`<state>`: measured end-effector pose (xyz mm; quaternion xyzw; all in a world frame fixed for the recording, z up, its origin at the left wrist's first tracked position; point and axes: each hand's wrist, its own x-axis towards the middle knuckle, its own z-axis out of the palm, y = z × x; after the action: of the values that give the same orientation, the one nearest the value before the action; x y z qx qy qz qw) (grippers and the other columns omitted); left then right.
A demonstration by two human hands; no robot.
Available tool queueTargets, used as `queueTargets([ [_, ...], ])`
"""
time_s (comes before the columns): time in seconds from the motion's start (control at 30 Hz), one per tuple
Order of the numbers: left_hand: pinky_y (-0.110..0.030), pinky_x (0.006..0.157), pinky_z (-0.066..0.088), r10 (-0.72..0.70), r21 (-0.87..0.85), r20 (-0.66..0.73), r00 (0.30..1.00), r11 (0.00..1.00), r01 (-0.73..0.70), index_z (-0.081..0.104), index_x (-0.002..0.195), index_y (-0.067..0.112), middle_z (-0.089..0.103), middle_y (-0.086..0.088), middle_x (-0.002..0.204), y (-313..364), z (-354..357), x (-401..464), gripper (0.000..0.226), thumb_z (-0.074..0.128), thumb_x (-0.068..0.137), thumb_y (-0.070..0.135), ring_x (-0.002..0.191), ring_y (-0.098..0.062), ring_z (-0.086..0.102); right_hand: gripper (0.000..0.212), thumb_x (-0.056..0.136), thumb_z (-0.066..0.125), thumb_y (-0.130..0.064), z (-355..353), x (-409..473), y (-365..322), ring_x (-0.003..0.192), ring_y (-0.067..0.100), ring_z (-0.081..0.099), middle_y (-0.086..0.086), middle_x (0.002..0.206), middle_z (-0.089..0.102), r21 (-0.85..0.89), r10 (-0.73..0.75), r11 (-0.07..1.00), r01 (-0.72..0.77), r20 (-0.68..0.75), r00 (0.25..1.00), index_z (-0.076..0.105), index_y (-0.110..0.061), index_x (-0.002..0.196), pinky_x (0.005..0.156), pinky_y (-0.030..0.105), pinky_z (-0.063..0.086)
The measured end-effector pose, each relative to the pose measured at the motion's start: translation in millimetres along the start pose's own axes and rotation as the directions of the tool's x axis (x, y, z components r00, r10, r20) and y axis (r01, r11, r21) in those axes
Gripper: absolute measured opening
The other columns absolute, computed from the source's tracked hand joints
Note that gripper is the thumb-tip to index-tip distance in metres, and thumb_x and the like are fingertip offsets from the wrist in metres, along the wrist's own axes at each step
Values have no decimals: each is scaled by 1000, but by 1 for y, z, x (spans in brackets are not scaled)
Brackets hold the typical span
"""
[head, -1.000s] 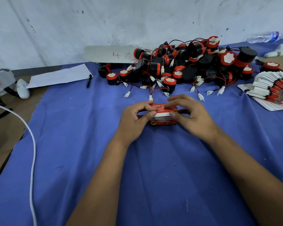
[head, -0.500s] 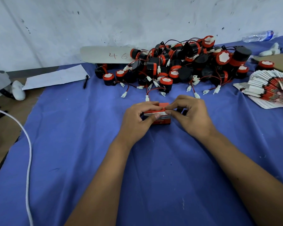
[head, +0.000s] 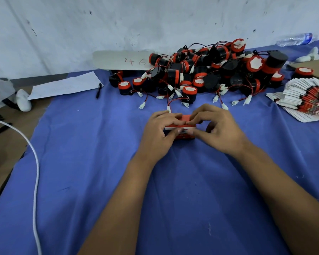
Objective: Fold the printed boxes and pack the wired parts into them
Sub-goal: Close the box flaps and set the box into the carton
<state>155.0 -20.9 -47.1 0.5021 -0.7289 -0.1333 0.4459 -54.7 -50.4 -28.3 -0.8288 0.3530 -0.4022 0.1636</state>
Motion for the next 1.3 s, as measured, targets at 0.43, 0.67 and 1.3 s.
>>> queueTargets([
  [0.43, -41, 104, 55, -71, -145, -101, 992, 988, 56, 81, 108, 13, 73, -3, 127, -5, -6, -11, 30, 81, 81, -2, 127, -13, 64, 24, 89, 73, -3, 14, -7, 0, 117, 26, 62, 5, 126, 67, -143, -129, 981, 129, 8, 992, 77, -10, 112, 97, 43, 53],
  [0.67, -25, 106, 51, -30, -78, -116, 993, 997, 21, 81, 87, 4, 77, -3, 115, -6, -8, -11, 8, 84, 80, 0, 126, -15, 65, 15, 88, 80, -19, 18, -5, 1, 110, 23, 63, 3, 118, 69, -160, -135, 978, 134, 5, 991, 79, -12, 101, 90, 43, 53],
  [1.3, -21, 85, 59, -96, -498, 200, 975, 847, 186, 78, 71, 24, 80, 11, 102, 70, 25, 24, 15, 83, 61, 15, 107, -15, 74, 25, 85, 75, -9, -86, -36, -48, 64, 20, 45, -11, 65, 46, -248, 105, 965, -90, 47, 993, 55, -20, 75, 59, 29, 33],
])
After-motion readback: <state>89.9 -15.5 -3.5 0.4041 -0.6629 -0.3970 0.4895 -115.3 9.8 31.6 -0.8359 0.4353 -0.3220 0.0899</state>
